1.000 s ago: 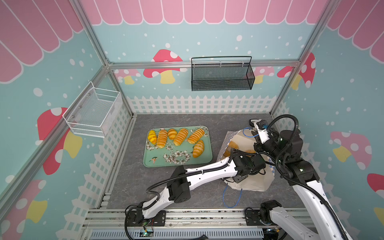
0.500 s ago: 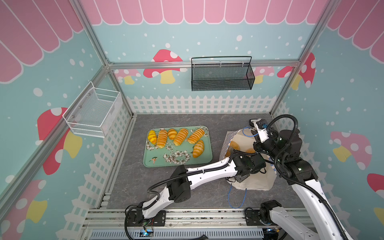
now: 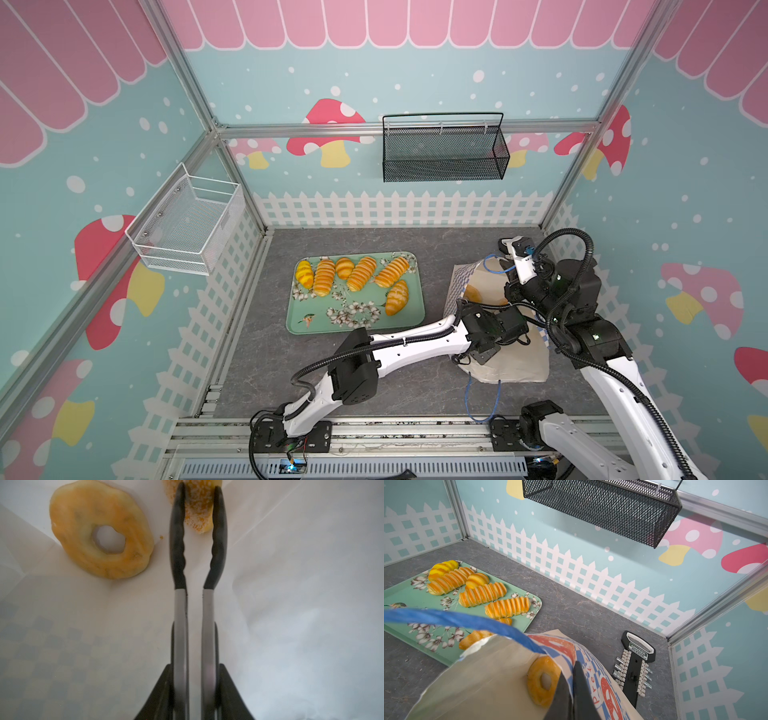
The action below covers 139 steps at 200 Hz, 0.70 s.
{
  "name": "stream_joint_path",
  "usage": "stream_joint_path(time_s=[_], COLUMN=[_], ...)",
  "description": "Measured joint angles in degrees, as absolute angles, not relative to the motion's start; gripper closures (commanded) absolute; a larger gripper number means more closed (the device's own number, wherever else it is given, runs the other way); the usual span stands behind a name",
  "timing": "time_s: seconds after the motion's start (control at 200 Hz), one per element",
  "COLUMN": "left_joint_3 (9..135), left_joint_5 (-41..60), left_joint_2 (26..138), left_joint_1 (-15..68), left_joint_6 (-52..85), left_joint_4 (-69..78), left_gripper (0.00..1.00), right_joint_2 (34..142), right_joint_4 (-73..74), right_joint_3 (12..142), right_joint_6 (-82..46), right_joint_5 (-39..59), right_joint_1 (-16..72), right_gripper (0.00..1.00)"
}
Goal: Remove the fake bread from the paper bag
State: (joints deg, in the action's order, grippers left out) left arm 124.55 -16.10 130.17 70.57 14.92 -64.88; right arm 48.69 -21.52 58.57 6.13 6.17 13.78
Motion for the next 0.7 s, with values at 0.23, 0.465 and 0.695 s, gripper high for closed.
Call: stream_joint_path(time_s=[0.23, 0.465, 0.695], left_joint_3=[116.6, 113.0, 111.2], left_joint_5=[-16.2, -16.8, -16.9], left_joint_2=[124.2, 119.0, 118.3], left_joint_1=[69.9, 66.4, 66.1], left_joint_6=[14.8, 14.3, 12.5], left_joint_4=[-62.5, -61.8, -61.5], left_gripper=[0.9, 0.92, 0.78], right_joint_2=[48.4, 48.3, 48.3], right_joint_4=[-21.4, -21.6, -21.7], right_joint_3=[58.5, 58.6, 58.6], right_joint_6=[5.5, 5.3, 5.1], right_joint_5=[7.3, 7.1, 7.5], right_joint_1=[14.3, 14.2, 14.3], right_gripper=[1.0, 1.0, 1.0])
